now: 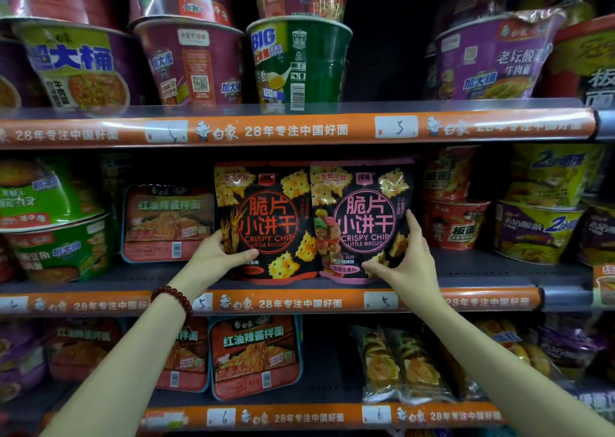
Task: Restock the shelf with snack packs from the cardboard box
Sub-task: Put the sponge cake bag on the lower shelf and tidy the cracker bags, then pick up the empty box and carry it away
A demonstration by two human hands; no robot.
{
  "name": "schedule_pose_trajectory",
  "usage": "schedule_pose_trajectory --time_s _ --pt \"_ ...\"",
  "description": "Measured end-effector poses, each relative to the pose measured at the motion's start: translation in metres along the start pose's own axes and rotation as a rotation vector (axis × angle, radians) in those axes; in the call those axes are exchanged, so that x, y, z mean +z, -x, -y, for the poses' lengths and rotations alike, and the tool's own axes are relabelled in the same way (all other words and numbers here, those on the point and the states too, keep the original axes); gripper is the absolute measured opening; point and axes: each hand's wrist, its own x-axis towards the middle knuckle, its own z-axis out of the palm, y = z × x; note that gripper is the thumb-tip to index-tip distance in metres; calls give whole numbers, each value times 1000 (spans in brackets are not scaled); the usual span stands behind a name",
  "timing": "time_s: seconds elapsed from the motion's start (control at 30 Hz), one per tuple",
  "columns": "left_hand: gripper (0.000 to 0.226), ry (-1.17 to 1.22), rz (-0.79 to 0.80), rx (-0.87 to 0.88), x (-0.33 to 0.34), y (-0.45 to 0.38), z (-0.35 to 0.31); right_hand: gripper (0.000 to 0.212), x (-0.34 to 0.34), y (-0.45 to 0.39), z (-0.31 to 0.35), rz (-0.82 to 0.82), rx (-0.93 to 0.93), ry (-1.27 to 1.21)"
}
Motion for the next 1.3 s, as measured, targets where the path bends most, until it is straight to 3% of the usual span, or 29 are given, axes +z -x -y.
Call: schedule_pose_trajectory --time_s 0.17,0.3,0.5,0.63,0.73,0.8,1.0,1.3 --pt "67 -121 -7 -5 0 9 -7 117 -3 1 2 4 8 -23" --pt "106 -268 -37 -78 -7 18 -9 118 -3 2 5 9 34 -19" --pt "71 -393 -152 -31 -10 44 -17 105 -11 13 11 54 64 30" --pt "36 -528 -230 114 -13 57 -27 64 -20 22 16 38 38 134" --pt "17 -565 -75 222 2 61 -46 30 -27 32 15 19 -7 206" --pt "14 -599 81 307 24 60 -61 20 -34 40 12 11 0 231" --pt "21 -742 459 632 122 55 -81 19 -69 80 -19 9 147 394" --pt "25 -685 918 757 309 101 -83 18 -161 168 -96 -59 518 544"
